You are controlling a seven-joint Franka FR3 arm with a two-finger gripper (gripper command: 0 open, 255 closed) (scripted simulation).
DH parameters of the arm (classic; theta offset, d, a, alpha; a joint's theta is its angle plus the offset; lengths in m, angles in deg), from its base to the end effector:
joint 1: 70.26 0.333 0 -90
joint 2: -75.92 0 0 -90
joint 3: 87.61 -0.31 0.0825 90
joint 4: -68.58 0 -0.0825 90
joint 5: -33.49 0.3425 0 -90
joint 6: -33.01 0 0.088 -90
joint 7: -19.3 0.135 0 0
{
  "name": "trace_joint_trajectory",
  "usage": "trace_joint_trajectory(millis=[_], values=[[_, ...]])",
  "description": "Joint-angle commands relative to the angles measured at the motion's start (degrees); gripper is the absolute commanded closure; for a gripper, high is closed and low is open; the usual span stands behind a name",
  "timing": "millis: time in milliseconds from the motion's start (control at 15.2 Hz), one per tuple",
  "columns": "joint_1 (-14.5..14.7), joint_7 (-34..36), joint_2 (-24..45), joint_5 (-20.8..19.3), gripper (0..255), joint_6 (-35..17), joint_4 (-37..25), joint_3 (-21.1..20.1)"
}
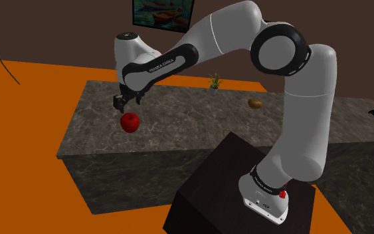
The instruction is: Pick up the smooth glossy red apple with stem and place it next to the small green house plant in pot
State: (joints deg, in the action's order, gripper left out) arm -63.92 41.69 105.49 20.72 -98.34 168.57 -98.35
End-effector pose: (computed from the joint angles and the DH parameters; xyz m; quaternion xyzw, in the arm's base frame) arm 0.6122 0.1673 0.2802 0.9989 0.0127 0.0341 0.0296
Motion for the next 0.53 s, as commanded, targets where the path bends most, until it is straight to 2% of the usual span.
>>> trace_joint_trajectory(millis=[0,462], values=[[0.5,0.4,2.4,-0.4,0,-0.4,-2.1,0.2],[0.8,1.0,5.8,-1.3,0,-3.7,-2.2,0.9]])
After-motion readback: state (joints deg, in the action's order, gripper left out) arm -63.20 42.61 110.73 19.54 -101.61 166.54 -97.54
